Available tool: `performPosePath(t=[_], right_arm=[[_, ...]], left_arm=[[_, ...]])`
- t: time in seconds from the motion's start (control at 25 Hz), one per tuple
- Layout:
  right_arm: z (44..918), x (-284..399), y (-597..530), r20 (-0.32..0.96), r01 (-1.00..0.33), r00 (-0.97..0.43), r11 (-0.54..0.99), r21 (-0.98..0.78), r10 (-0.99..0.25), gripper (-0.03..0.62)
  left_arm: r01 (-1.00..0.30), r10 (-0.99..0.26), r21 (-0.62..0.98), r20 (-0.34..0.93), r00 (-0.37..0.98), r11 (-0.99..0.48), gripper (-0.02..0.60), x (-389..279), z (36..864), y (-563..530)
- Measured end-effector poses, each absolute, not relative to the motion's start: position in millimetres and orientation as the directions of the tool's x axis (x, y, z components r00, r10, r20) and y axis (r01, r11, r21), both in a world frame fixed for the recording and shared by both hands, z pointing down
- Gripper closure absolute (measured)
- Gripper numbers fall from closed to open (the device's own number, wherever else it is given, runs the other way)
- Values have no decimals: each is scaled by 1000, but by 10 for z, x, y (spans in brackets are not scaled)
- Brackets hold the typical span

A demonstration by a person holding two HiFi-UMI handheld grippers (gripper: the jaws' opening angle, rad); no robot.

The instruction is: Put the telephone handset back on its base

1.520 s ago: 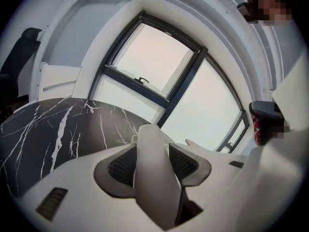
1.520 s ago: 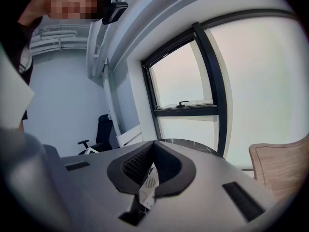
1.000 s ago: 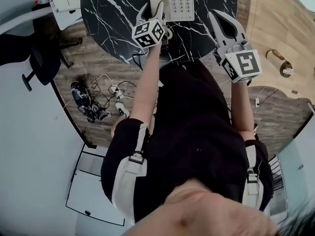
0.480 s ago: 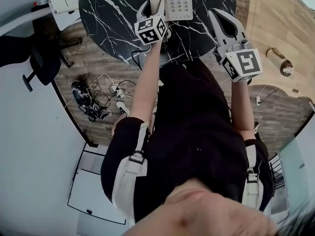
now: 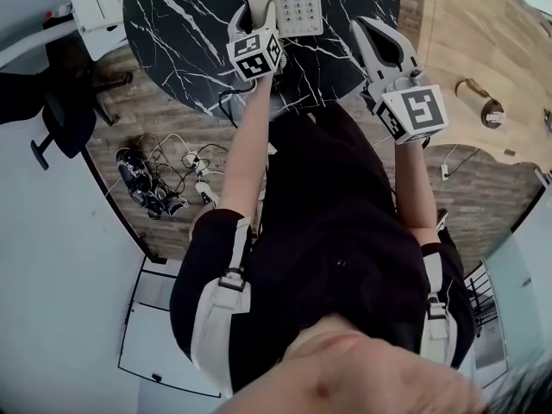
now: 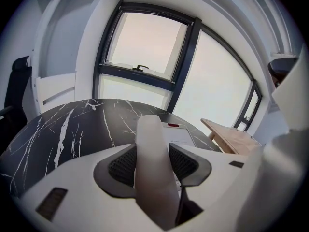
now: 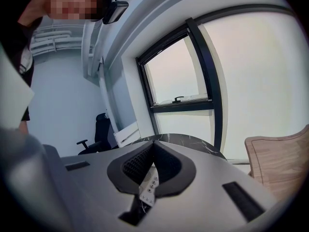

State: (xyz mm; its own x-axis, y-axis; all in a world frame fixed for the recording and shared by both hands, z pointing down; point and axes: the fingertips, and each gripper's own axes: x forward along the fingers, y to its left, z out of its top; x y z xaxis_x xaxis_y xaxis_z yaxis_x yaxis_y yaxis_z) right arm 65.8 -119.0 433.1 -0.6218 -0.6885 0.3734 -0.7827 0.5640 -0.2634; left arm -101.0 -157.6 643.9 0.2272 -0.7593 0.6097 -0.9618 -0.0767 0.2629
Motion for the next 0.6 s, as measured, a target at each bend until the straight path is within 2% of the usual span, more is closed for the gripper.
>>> performPosePath(t=[0.6], right_arm=[[4341,745,-1156,376,-783,-621,561,-267,-688,565]], left_arm=[[-982,-757,177,633,159,-58,356,-963,6521,-1573]])
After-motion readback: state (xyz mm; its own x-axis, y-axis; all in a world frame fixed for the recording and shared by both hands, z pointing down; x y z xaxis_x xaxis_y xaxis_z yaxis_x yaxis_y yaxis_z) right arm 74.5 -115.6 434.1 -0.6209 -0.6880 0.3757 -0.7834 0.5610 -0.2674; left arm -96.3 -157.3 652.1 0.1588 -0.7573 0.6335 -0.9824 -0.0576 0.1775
